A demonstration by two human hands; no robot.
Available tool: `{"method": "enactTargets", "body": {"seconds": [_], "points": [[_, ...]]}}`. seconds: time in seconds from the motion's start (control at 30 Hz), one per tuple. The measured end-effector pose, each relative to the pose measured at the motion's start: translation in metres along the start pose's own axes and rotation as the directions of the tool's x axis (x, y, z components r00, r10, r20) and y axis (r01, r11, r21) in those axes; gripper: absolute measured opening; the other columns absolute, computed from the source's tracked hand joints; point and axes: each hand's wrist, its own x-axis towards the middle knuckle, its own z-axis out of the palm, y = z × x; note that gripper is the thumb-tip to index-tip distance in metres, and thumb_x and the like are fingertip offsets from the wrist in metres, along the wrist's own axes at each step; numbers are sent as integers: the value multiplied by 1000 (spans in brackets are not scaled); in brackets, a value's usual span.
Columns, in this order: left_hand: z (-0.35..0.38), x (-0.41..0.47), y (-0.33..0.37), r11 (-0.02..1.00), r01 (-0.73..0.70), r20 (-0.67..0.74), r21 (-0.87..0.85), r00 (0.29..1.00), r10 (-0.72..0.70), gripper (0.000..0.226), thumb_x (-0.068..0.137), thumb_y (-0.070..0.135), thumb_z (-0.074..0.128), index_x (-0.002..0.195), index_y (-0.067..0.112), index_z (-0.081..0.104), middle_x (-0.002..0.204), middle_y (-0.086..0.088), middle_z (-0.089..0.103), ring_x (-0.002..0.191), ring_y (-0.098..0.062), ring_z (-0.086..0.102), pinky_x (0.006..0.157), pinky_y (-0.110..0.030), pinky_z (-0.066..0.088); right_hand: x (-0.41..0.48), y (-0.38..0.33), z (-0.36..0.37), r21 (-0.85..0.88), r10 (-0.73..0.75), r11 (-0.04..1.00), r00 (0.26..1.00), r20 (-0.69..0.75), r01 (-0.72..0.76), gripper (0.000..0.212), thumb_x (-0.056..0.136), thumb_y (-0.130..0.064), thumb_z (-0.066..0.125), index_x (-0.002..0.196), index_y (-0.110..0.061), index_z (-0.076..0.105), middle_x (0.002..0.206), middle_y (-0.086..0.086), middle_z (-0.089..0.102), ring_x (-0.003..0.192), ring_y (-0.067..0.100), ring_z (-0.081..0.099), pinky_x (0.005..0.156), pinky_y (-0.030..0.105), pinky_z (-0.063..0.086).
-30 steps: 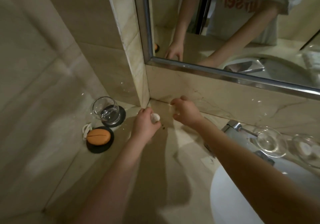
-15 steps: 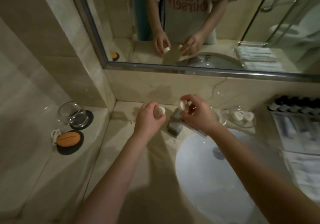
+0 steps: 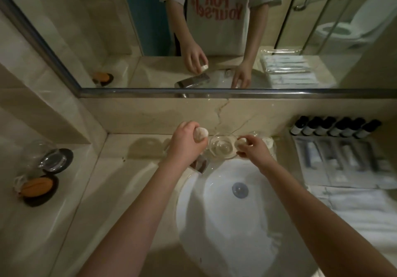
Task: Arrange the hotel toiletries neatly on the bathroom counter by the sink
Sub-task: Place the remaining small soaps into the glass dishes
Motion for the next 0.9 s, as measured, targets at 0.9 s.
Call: {"method": "enactTargets", "body": {"seconds": [0.9], "points": [[82, 83, 25, 971, 201, 342, 127, 910, -233, 27, 75, 17, 69, 99, 12, 57, 100, -8, 63, 91, -25, 60, 77, -32, 48, 77, 31, -7, -718, -322, 501, 874, 364, 484, 58, 75, -35, 71, 129, -20, 55, 121, 13, 51, 115, 32, 46, 85, 37, 46]]}}
